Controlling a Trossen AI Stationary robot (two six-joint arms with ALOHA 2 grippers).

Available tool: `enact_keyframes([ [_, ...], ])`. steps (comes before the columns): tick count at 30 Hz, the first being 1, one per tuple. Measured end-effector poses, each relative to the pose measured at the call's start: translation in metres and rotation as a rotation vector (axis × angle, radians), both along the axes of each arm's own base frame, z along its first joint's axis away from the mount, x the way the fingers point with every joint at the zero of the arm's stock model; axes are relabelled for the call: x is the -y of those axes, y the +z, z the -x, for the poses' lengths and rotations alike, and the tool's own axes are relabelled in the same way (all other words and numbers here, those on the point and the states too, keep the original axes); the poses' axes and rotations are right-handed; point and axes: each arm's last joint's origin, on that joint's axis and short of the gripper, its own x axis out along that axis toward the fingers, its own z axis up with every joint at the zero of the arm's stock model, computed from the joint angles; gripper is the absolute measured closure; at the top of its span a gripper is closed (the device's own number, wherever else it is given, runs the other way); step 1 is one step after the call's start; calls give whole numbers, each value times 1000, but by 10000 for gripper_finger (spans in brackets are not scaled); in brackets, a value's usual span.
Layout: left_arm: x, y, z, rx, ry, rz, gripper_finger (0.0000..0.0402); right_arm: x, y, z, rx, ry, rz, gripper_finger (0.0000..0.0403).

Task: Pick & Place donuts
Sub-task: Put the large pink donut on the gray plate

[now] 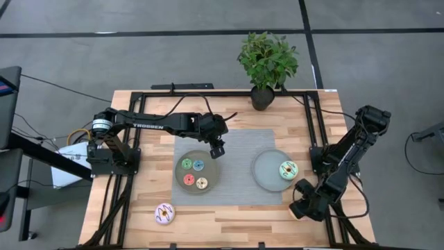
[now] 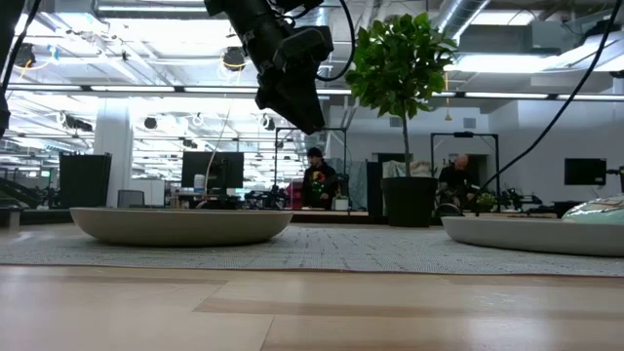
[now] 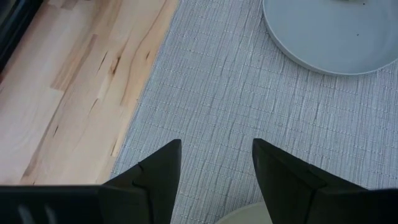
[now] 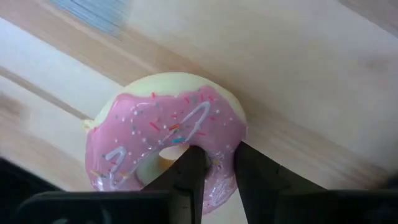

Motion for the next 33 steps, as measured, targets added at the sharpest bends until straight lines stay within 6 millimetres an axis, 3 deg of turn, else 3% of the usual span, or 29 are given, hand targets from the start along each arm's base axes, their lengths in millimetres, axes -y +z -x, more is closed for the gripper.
enact_keyframes([
  [11,0,0,0,-2,-10,-8,212,-13,21,-7,112,83,-3,333],
  [18,0,0,0,-10,-35,-26,212,-12,43,-27,291,75,108,333],
  [24,0,0,0,-17,-51,-38,212,21,58,-57,287,93,325,333],
  [33,1,-2,2,-39,-59,-3,212,93,65,-102,208,149,483,333],
])
